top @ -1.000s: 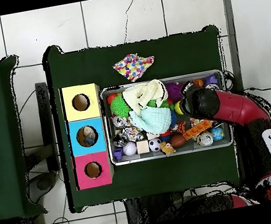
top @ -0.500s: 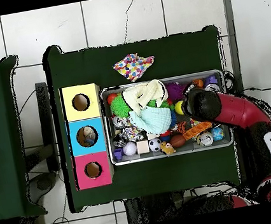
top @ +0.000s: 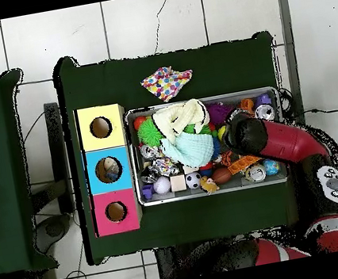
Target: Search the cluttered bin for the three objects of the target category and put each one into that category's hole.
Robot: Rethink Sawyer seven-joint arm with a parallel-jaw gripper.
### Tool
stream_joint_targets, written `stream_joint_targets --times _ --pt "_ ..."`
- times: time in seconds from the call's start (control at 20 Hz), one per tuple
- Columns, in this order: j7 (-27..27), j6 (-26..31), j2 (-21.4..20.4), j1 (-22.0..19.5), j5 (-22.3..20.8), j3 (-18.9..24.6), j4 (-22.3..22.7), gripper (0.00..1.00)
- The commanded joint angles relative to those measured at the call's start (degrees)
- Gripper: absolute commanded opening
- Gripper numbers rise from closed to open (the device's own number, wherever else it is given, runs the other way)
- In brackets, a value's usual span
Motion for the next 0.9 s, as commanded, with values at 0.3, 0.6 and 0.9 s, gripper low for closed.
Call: stream_joint_targets --times 0.3,0.6,0.9 --pt "11.74 -4.99 7.88 1.39 5.47 1.11 0.04 1.00" --pt "9.36 -4.79 7.70 -0.87 6.25 2.23 -0.45 1.00" --pt "7.93 -6.46 8.41 -3.17 5.98 3.93 0.26 1.00"
